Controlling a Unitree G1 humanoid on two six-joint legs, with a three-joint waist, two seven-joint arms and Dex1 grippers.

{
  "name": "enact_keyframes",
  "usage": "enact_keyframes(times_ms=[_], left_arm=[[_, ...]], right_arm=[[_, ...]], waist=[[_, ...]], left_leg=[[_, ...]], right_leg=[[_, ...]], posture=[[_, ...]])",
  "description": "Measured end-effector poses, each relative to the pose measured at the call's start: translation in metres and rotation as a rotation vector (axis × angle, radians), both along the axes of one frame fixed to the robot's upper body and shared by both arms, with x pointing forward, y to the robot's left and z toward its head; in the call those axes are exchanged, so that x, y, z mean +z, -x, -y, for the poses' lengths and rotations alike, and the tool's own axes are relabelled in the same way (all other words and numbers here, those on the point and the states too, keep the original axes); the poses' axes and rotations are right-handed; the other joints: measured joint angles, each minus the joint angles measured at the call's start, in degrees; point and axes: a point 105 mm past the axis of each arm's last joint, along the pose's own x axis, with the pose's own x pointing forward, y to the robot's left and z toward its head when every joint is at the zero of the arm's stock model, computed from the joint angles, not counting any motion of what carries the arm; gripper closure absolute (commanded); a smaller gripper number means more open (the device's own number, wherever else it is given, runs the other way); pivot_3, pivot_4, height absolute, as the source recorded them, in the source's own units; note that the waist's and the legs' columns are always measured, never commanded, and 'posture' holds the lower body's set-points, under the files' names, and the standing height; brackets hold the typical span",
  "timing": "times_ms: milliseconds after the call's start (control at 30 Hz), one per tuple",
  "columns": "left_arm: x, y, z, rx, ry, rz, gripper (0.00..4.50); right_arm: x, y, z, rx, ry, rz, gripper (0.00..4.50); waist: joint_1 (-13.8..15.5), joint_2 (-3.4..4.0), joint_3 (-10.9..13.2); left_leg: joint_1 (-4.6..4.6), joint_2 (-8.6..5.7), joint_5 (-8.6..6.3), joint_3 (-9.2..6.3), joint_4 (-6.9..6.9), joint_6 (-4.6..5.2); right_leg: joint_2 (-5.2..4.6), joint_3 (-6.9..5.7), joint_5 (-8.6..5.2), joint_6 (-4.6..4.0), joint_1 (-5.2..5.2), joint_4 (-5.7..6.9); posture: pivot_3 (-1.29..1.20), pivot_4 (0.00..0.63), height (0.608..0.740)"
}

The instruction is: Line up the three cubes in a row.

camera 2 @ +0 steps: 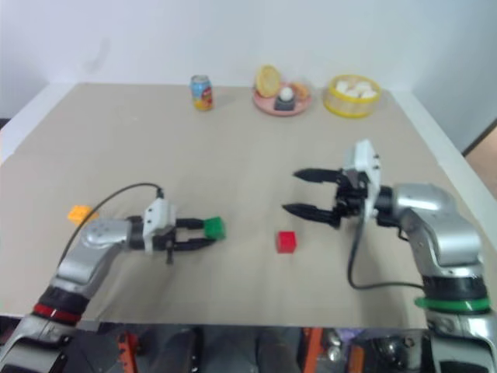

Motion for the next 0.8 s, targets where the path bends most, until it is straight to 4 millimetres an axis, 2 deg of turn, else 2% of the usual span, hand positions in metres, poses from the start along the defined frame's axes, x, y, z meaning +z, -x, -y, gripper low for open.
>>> enact_keyframes(times_ms=[133, 200, 400, 533, 800], left_arm=[[-0.005, 0.0, 0.009, -0.084, -0.015, -0.041, 3.25], [-0.007, 0.0, 0.014, -0.118, -0.024, -0.056, 3.25], [-0.014, -0.006, 0.027, -0.172, -0.055, -0.064, 3.25], [-0.016, -0.005, 0.036, -0.201, -0.065, -0.056, 3.25], [-0.024, -0.01, 0.03, -0.152, -0.125, -0.028, 3.25]], right_arm=[[-0.014, 0.016, 0.011, -0.008, 0.04, -0.048, 0.33], [-0.013, 0.021, 0.013, -0.003, 0.041, -0.046, 0.33], [-0.011, 0.04, 0.006, 0.053, 0.067, -0.05, 0.33], [-0.011, 0.039, 0.003, 0.044, 0.068, -0.045, 0.33], [-0.007, 0.033, -0.002, 0.039, 0.055, -0.023, 0.33]], waist=[[-0.47, 0.0, 0.0], [-0.61, 0.0, 0.0], [-0.43, -0.01, 0.01], [-0.52, -0.03, 0.01], [-0.44, -0.02, 0.01]], left_leg=[[0.06, 0.01, 0.0, -0.02, 0.01, 0.0], [0.1, 0.02, 0.01, -0.01, 0.02, 0.01], [0.06, 0.01, 0.02, -0.03, 0.23, 0.03], [-0.03, 0.0, 0.02, -0.02, 0.32, 0.03], [-0.05, 0.01, 0.02, -0.07, 0.34, 0.03]], right_leg=[[0.04, 0.0, 0.05, 0.01, 0.01, 0.04], [0.04, 0.01, 0.08, -0.02, 0.02, 0.04], [0.04, 0.0, 0.13, -0.01, 0.09, 0.04], [0.01, 0.03, 0.17, 0.07, 0.06, 0.03], [0.03, 0.0, 0.18, 0.08, 0.06, 0.04]], posture=[[0.0, 0.15, 0.74], [0.0, 0.15, 0.74], [0.0, 0.15, 0.74], [0.0, 0.15, 0.74], [0.0, 0.15, 0.74]])
